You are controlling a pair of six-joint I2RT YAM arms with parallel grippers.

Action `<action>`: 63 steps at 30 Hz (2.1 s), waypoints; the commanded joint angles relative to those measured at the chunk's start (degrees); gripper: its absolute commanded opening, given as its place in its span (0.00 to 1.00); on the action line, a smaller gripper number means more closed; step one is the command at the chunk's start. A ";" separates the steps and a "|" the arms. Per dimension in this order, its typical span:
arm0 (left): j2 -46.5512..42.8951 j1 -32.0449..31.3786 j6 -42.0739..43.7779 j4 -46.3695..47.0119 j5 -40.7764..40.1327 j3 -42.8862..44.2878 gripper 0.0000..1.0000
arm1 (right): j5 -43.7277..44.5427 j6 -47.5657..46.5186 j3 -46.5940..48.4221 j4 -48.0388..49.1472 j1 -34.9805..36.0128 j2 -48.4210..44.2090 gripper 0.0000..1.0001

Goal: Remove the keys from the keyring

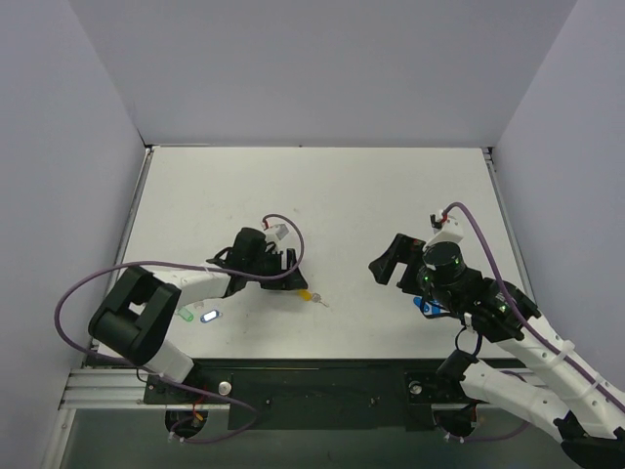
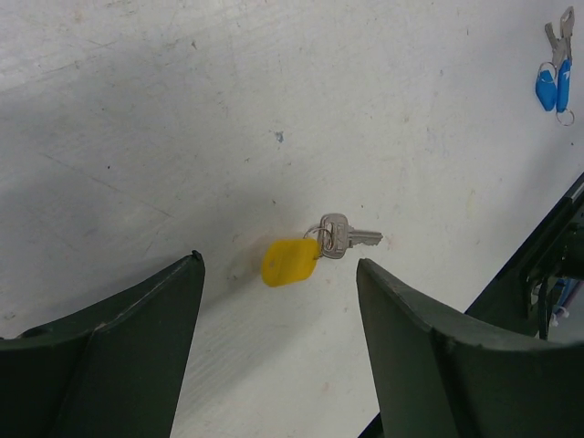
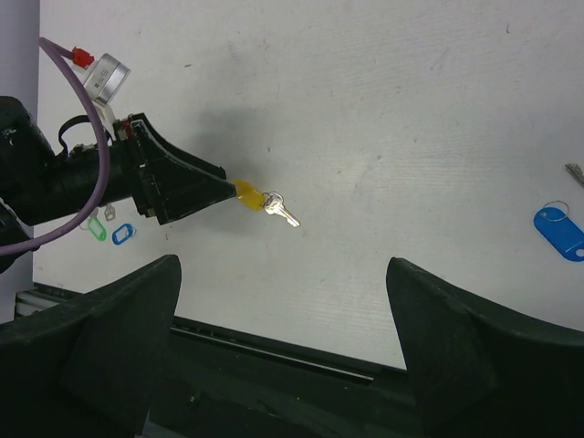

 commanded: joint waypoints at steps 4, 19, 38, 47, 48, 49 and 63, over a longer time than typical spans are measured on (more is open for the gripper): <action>3.88 -0.41 0.73 5.60 5.44 2.71 0.74 | 0.24 -1.48 0.29 0.68 -0.17 -0.57 0.89; 6.08 -3.23 1.08 5.96 6.60 2.18 0.71 | -0.02 -1.22 0.47 0.77 -0.26 -0.48 0.89; 5.73 -5.51 1.43 4.12 3.52 2.53 0.56 | 0.06 -1.30 0.20 0.68 -0.26 -1.10 0.89; 6.52 -5.95 2.40 2.71 2.11 3.24 0.43 | 0.15 -1.30 -0.06 0.77 -0.09 -1.01 0.89; 6.60 -6.13 2.31 2.79 1.94 3.32 0.41 | 0.07 -1.30 -0.15 0.77 -0.17 -1.01 0.89; 6.78 -6.22 2.31 2.71 1.85 3.41 0.37 | 0.15 -1.30 -0.15 0.77 -0.26 -0.92 0.89; 4.76 -8.50 1.70 0.16 -0.79 6.84 0.00 | -0.64 -1.04 0.38 0.86 -0.17 -0.31 0.89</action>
